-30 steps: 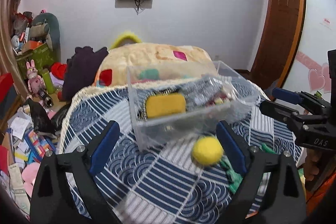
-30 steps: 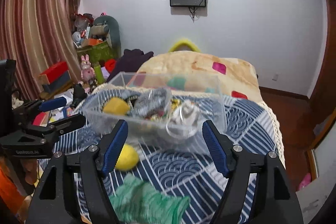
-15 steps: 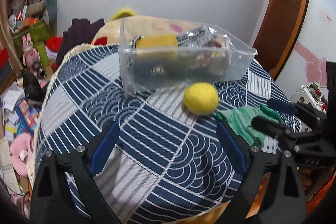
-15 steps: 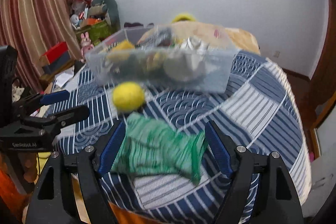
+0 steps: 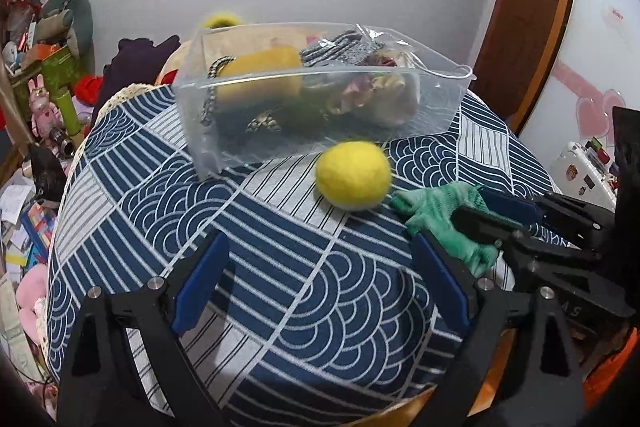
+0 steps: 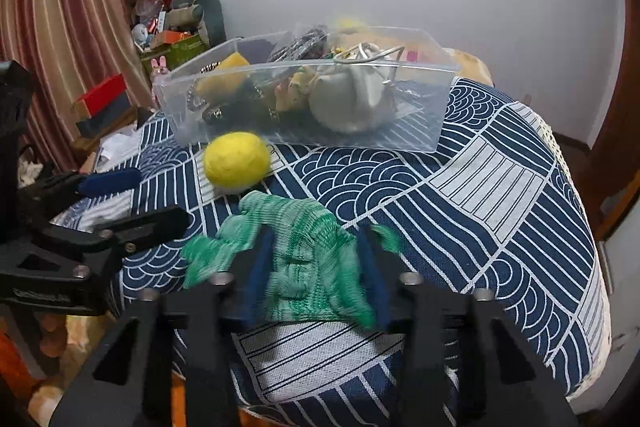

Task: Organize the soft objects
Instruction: 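Grasp the green knit glove with the right tool while the left tool grasps the yellow felt ball, then drop the green glove into the box with the right tool while the left drops the yellow ball in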

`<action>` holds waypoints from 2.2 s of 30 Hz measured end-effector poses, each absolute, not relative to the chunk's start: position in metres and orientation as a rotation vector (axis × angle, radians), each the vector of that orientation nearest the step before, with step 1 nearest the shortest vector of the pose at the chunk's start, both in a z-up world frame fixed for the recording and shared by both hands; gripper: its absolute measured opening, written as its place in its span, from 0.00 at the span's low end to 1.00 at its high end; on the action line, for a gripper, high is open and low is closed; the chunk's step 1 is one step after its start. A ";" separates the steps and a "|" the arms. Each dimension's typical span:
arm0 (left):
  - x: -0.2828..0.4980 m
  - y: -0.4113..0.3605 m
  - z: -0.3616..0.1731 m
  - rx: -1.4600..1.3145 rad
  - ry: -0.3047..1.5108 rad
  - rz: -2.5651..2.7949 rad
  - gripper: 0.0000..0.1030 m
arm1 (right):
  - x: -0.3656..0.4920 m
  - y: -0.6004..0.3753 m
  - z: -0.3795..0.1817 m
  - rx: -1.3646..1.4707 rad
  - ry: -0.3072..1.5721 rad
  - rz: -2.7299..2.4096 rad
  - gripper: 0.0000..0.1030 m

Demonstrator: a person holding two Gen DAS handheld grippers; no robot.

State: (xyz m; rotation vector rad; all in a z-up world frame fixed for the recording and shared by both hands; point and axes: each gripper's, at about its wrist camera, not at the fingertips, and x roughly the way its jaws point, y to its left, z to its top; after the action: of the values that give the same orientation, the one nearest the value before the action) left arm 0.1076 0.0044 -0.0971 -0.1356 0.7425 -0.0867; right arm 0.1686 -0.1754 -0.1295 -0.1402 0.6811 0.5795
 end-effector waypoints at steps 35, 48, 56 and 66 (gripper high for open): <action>0.147 0.000 -0.072 -0.142 0.699 -0.152 0.43 | 0.180 -0.222 -0.064 -0.046 0.511 0.451 0.12; 0.146 0.008 -0.021 -0.153 0.554 -0.140 0.43 | 0.200 -0.196 -0.033 -0.095 0.408 0.471 0.12; 0.165 0.009 -0.004 -0.131 0.495 -0.112 0.43 | 0.222 -0.176 -0.020 -0.096 0.378 0.476 0.12; 0.193 0.009 -0.020 -0.136 0.532 -0.114 0.43 | 0.243 -0.162 -0.041 -0.114 0.449 0.471 0.12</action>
State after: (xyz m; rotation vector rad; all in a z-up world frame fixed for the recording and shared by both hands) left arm 0.1926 0.0086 -0.0202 -0.1359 0.5319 -0.1140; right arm 0.2427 -0.1621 -0.0405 -0.1141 0.4486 0.4705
